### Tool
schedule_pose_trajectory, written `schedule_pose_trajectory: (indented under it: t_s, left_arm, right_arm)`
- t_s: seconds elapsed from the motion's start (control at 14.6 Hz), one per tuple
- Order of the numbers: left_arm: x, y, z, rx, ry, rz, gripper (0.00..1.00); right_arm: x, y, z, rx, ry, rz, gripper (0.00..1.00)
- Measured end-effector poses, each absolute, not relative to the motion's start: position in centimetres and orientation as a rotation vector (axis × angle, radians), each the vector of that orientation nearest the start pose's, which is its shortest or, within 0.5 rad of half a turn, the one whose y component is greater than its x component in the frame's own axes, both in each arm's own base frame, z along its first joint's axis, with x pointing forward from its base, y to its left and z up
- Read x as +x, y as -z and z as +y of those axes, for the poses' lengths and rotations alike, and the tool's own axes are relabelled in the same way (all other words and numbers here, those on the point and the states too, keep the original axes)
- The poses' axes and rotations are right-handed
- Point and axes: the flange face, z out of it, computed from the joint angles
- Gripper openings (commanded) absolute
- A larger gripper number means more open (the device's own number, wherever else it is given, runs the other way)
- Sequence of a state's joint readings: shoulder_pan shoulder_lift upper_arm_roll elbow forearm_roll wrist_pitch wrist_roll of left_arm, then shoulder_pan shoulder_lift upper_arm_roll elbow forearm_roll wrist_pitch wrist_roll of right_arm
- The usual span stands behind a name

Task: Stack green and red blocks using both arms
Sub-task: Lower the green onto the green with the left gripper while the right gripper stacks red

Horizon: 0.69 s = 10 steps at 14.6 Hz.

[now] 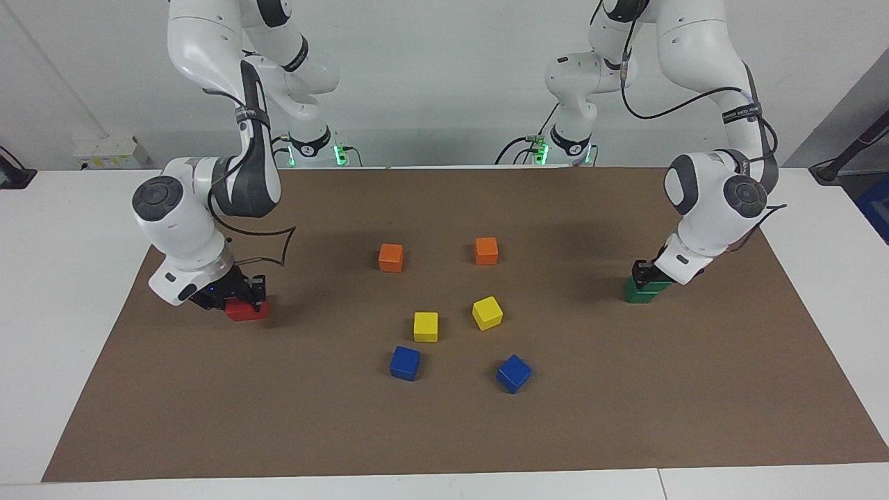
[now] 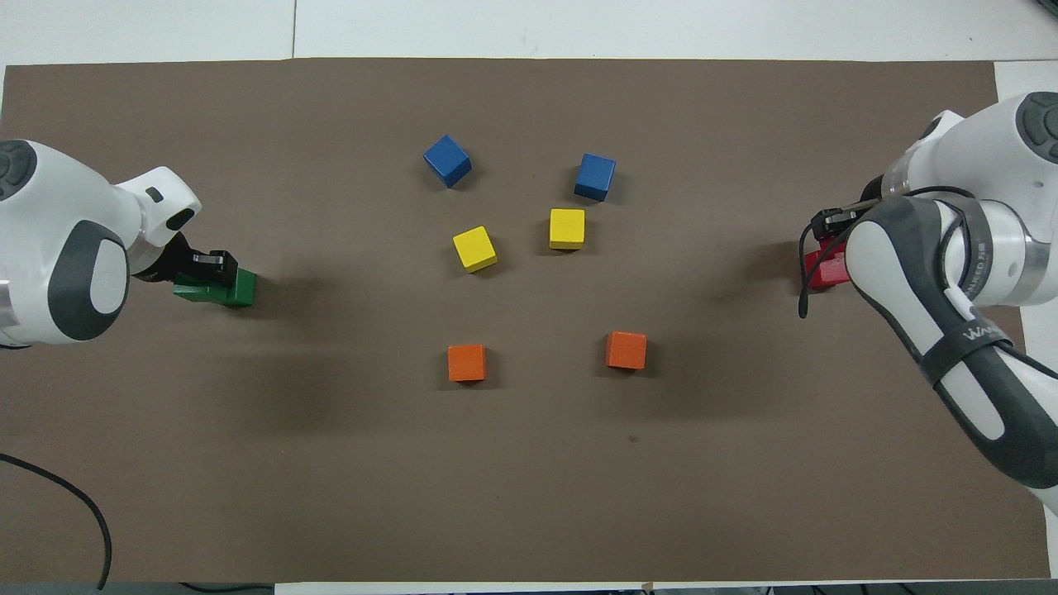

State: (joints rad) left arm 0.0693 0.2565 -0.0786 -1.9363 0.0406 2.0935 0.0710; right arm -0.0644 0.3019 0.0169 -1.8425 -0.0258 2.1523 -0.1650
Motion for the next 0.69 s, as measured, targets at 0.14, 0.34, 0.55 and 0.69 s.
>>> schedule_pose_trajectory:
  t_s: [0.14, 0.34, 0.55, 0.69]
  left_arm:
    - [59.7, -34.6, -0.3, -3.123, -0.153, 0.158, 0.0]
    - [59.7, -34.6, -0.5, -3.124, -0.151, 0.155, 0.0]
    - [59.7, -34.6, -0.5, -3.125, -0.148, 0.15, 0.0]
    - [59.7, -34.6, -0.6, -3.125, -0.147, 0.149, 0.0]
  right_arm:
    - [62.4, -36.2, -3.1, -3.153, 0.018, -0.199, 0.0]
    - [61.7, -35.8, -3.2, -3.153, 0.003, -0.193, 0.0]
    - [61.3, -35.7, -3.5, -3.153, -0.003, -0.184, 0.0]
    - [61.1, -35.5, -3.8, -3.154, 0.007, -0.174, 0.0]
